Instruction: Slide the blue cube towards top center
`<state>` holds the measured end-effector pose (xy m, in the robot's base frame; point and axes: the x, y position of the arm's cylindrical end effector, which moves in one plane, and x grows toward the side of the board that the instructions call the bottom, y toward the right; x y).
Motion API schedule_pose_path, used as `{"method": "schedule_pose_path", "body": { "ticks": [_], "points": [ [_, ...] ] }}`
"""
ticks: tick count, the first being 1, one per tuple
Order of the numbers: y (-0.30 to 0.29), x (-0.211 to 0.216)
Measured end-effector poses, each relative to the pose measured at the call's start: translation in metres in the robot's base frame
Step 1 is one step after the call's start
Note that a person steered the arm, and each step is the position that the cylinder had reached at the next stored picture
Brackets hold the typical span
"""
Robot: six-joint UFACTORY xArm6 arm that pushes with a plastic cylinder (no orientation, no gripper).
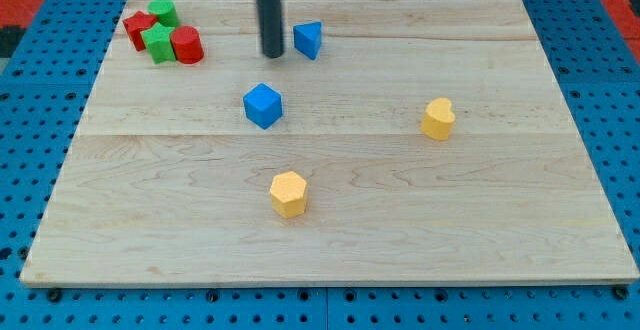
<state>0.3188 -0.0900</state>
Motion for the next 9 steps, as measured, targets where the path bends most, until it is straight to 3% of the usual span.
{"method": "schedule_pose_path", "body": {
  "ticks": [2,3,7,9],
  "points": [
    [-0.062,0.121],
    [-0.024,0.125],
    [0.054,0.036],
    [0.098,0.022]
  ]
}}
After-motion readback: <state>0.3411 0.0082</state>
